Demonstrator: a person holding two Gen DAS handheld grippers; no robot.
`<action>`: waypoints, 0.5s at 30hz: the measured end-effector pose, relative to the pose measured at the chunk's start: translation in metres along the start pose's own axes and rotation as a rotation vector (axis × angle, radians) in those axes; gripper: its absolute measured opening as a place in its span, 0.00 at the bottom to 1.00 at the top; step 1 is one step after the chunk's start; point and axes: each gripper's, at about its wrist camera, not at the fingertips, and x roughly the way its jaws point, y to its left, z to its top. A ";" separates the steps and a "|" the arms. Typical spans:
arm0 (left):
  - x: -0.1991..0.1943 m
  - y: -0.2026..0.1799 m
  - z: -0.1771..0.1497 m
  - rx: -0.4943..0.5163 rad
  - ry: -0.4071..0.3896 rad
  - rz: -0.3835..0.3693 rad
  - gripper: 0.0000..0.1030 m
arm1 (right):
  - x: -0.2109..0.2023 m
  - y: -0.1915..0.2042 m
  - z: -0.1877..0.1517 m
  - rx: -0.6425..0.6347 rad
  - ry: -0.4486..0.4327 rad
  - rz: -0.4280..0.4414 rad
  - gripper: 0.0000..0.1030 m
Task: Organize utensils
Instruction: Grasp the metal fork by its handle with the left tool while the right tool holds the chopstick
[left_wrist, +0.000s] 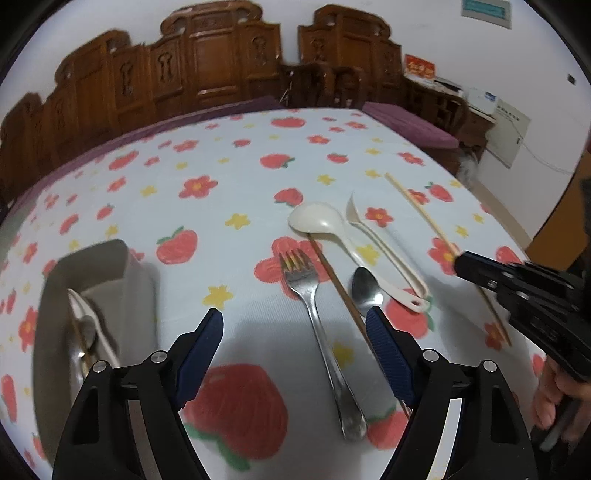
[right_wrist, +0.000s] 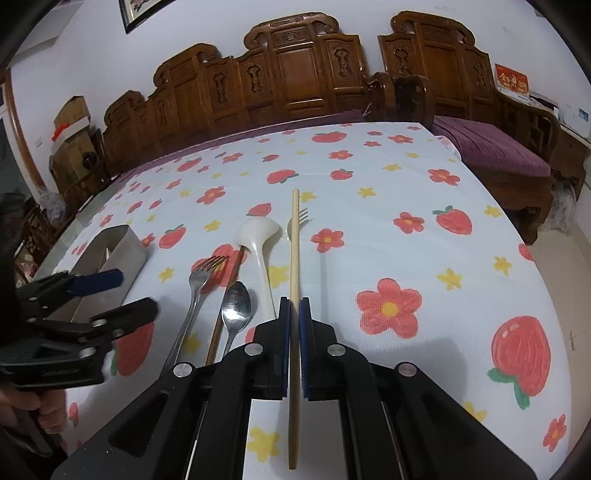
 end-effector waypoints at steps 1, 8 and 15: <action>0.005 0.002 0.001 -0.009 0.007 -0.002 0.74 | -0.001 0.001 0.000 -0.003 -0.003 0.001 0.06; 0.035 0.001 0.005 -0.036 0.066 -0.002 0.57 | 0.000 0.004 0.000 -0.010 0.002 0.008 0.06; 0.049 -0.003 0.006 -0.032 0.104 0.019 0.30 | -0.001 0.006 0.000 -0.017 0.002 0.011 0.06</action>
